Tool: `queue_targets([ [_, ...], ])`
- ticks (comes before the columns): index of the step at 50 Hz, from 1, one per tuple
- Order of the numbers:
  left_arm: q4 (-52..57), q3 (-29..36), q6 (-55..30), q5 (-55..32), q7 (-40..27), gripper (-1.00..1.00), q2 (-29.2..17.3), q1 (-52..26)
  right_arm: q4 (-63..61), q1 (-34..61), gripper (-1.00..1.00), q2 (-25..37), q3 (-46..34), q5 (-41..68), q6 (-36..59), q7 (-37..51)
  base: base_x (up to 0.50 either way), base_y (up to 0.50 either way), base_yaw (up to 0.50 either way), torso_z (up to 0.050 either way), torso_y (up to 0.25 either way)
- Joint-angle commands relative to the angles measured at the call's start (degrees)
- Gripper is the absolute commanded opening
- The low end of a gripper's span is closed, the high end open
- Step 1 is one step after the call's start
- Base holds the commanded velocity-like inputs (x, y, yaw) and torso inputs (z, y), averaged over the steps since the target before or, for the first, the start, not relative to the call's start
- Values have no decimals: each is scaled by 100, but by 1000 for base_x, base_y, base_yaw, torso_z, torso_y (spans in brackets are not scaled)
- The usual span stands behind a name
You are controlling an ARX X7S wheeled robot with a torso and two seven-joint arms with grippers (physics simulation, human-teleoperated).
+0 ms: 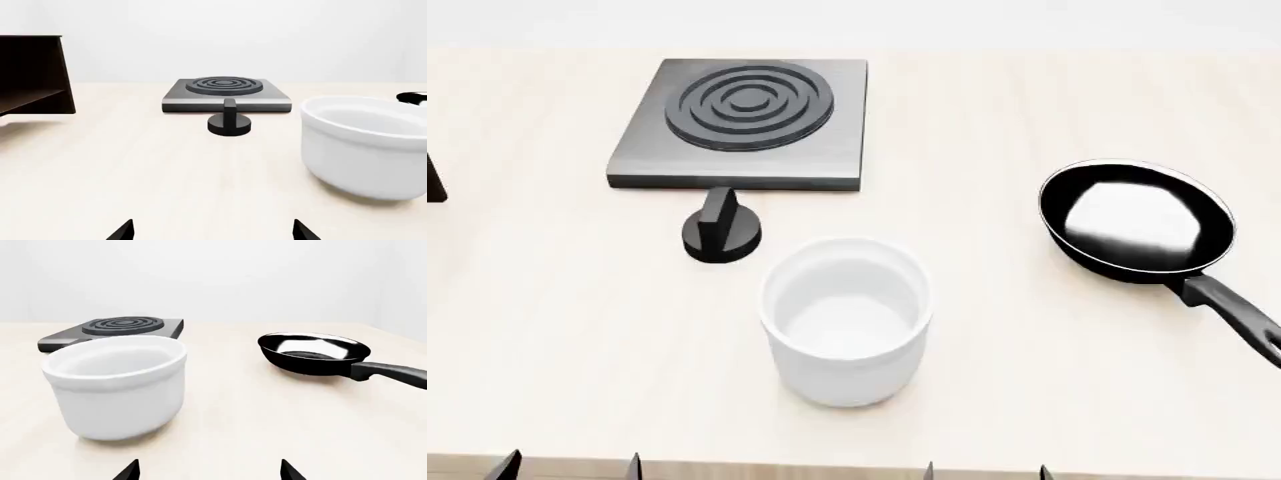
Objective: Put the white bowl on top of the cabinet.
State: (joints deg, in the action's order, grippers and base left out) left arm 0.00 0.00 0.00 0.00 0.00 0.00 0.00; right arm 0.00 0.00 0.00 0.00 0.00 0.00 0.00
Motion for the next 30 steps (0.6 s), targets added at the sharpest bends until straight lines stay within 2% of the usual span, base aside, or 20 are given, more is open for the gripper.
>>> queue_targets([
  [1, -33, 99, -32, -111, -107, 100, -85, -24, 6, 0, 100, 95, -123, 80, 36, 97, 0, 0, 0, 0, 0],
  [13, -32, 320, -63, -295, -356, 100, -271, -35, 50, 24, 100, 290, -347, 225, 36, 312, 0, 0, 0, 0, 0],
  [16, 288, 211, -469, -519, -417, 100, -307, -76, -394, 73, 100, 288, -248, 311, 571, 525, 0, 0, 0, 0, 0],
  [18, 449, 189, -573, -376, -594, 100, -368, -171, -859, 189, 100, 333, -176, 264, 1074, 710, 0, 0, 0, 0, 0],
  [19, 646, 102, -892, -550, -601, 100, -366, -224, -1060, 247, 100, 374, -159, 297, 1267, 710, 0, 0, 0, 0, 0],
  [21, 771, 92, -943, -452, -708, 100, -433, -362, -1349, 436, 100, 469, -185, 172, 1456, 782, 0, 0, 0, 0, 0],
  [22, 1021, 10, -1410, -553, -762, 100, -459, -527, -1597, 632, 100, 500, -131, 190, 1845, 821, 0, 0, 0, 0, 0],
  [30, 1817, -266, -2304, -697, -1082, 100, -620, -1207, -2772, 1323, 100, 733, 206, 387, 3326, 960, 0, 0, 0, 0, 0],
])
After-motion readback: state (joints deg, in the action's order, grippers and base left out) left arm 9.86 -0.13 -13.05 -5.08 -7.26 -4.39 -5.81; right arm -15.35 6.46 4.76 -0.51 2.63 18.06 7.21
